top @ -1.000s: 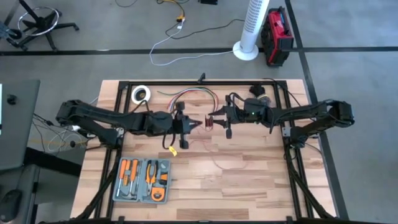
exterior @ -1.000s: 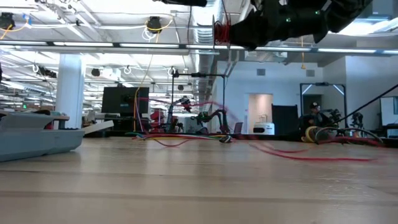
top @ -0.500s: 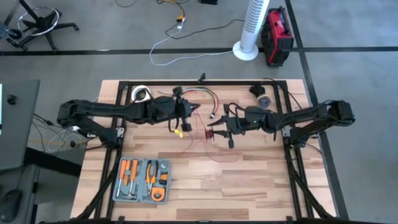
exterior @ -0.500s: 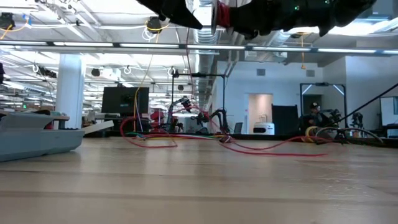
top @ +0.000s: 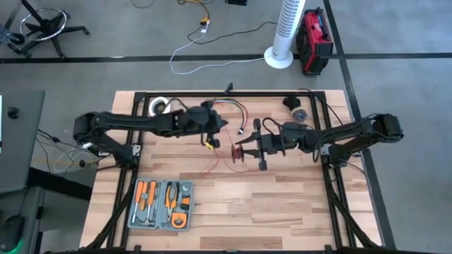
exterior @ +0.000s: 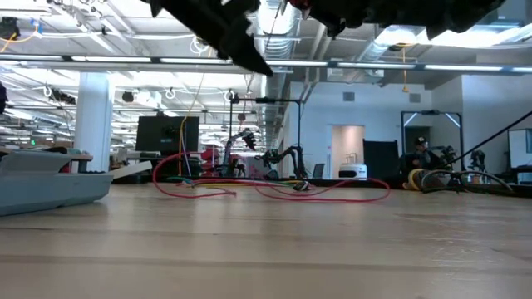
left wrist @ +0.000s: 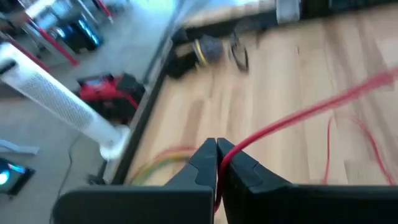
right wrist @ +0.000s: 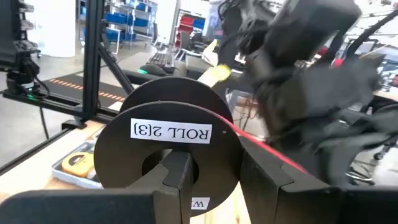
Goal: Coil cords
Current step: Coil the red wire on the black spool
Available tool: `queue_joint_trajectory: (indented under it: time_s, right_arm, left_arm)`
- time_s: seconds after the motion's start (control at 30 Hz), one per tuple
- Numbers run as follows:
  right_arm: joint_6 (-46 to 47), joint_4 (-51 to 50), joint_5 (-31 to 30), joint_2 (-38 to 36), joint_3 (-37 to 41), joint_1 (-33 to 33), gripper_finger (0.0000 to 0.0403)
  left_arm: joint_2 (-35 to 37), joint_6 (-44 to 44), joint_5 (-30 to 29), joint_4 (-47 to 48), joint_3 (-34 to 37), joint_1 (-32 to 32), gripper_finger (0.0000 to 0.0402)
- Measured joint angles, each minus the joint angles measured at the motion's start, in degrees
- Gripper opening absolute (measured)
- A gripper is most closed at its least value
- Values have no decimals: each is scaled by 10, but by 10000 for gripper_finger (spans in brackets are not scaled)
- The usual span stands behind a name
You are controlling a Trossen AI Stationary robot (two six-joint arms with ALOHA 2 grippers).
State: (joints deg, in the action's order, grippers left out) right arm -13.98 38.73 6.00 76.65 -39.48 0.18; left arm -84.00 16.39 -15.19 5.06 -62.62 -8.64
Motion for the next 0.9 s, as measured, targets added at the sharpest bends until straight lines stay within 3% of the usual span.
queue_joint_trajectory:
  time_s: [0.17,0.3,0.6,0.9]
  right_arm:
    - [0,3,-1,-17,0,-6,108]
    - [0,-1,-15,-39,0,-13,108]
    - [14,-12,-56,-56,0,-49,108]
    - [39,-15,-91,-51,0,-86,108]
  left_arm:
    - [-42,-12,0,0,0,0,0]
    - [-61,-31,35,-9,0,2,0]
    - [-69,-84,99,-53,0,40,0]
    - [-70,-102,104,-50,0,95,0]
